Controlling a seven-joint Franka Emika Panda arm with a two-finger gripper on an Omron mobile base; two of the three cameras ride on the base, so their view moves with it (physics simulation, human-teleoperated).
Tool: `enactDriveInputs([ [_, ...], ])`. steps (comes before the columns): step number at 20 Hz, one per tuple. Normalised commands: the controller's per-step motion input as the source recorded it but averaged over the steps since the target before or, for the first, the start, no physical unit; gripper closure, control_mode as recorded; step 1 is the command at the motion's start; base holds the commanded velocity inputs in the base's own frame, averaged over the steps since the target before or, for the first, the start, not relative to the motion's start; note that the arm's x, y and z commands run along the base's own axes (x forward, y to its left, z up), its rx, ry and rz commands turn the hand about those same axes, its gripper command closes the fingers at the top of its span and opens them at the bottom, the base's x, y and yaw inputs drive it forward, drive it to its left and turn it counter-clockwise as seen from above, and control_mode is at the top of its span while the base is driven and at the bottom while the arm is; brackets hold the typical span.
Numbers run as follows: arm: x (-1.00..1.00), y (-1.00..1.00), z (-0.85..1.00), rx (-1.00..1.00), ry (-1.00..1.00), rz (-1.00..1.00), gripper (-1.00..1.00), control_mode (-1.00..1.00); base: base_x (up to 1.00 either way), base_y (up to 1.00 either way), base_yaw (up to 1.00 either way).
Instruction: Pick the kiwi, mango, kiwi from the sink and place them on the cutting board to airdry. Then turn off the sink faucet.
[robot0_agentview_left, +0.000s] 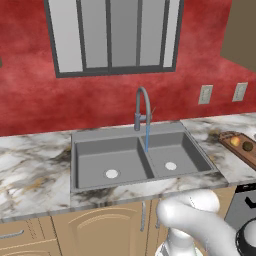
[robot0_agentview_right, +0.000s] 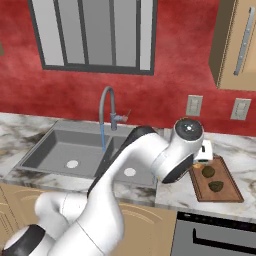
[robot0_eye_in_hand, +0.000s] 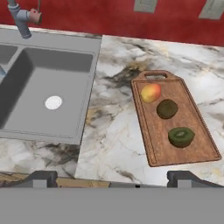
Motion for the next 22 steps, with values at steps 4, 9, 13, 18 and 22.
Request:
enactDriveInputs([
  [4,-0.02,0.96,0.30,-0.20,0.00,0.18,-1.00,-1.00,0.00,0.00,0.00],
  [9,-0.05,0.59,0.29,-0.08,0.00,0.31,-1.00,-1.00,0.00,0.00,0.00],
  [13,0.00,0.42,0.27,-0.01,-0.02,0.32,-1.00,-1.00,0.00,0.00,0.00],
  [18,0.00,0.07,0.24,0.03,-0.01,0.28,-1.00,-1.00,0.00,0.00,0.00],
  [22,0.00,0.00,0.33,0.14,0.12,0.30,-1.00,-1.00,0.00,0.00,0.00],
])
